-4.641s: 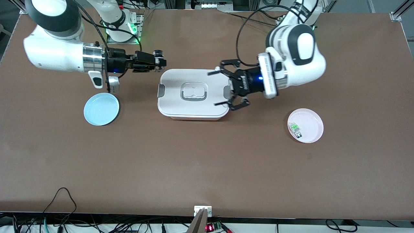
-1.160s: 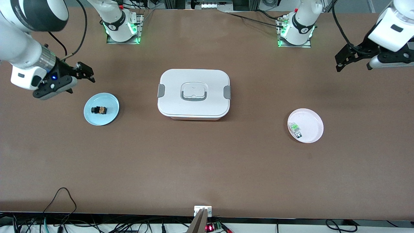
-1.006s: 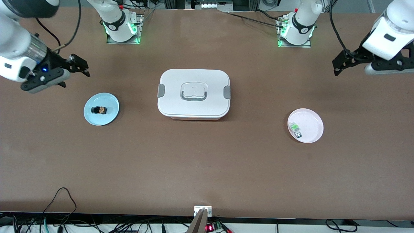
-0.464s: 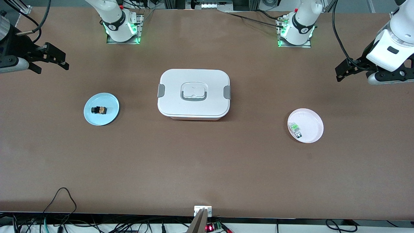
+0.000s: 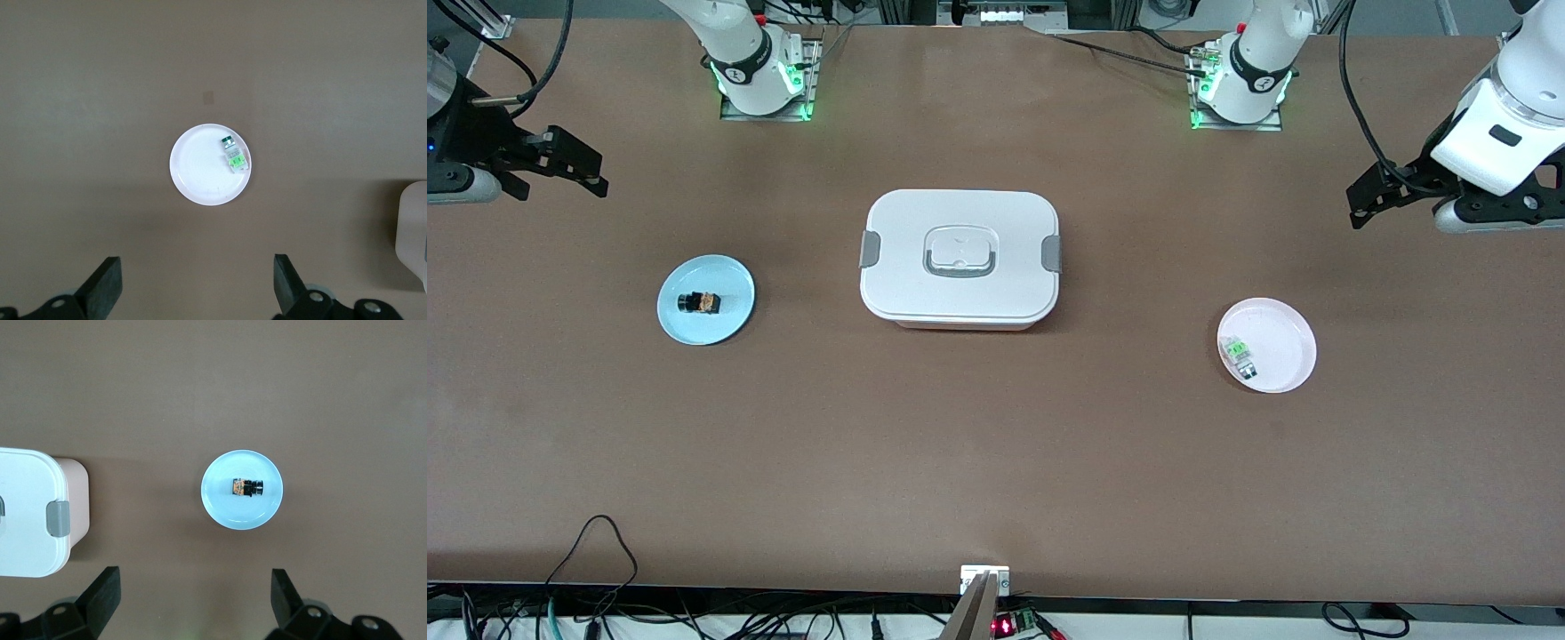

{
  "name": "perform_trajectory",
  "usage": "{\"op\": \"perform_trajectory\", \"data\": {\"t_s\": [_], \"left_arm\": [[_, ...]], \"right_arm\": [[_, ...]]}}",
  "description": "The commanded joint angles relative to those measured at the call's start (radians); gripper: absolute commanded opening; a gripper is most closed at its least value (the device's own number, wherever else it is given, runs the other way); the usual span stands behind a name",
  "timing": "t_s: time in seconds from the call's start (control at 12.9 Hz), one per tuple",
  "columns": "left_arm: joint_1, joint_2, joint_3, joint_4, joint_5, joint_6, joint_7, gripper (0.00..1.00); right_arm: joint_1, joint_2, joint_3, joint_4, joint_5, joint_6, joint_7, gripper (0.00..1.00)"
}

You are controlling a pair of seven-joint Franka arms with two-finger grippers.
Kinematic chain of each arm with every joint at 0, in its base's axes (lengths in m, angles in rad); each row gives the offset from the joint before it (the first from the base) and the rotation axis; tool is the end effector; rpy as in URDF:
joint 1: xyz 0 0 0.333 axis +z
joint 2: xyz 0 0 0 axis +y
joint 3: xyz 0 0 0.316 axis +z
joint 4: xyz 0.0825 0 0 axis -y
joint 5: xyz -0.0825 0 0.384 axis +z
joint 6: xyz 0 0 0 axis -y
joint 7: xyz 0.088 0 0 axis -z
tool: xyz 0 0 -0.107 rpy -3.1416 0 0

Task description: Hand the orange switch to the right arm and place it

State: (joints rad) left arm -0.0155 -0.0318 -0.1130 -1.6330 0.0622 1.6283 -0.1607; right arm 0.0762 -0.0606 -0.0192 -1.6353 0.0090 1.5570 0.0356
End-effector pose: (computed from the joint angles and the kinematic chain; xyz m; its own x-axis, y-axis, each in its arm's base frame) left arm 0.5458 -0.0651 0.6178 0.9989 0.0283 0.0369 0.0305 -0.9977 -0.0606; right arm 0.5327 0.0311 0.6259 0.9996 0.0216 -0.0181 0.0214 -0.9997 -0.0095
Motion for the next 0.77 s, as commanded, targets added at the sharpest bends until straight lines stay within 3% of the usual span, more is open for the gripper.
{"op": "perform_trajectory", "data": {"t_s": [0.0, 0.7], "left_arm": [[0.014, 0.01, 0.006, 0.022, -0.057, 0.007, 0.068, 1.0], [0.026, 0.016, 0.013, 0.028, -0.071, 0.007, 0.059, 1.0]], "right_arm": [[0.016, 0.03, -0.008, 0.045, -0.003, -0.026, 0.036, 1.0], [0.016, 0.035, -0.01, 0.061, -0.011, -0.023, 0.032, 1.0]]}}
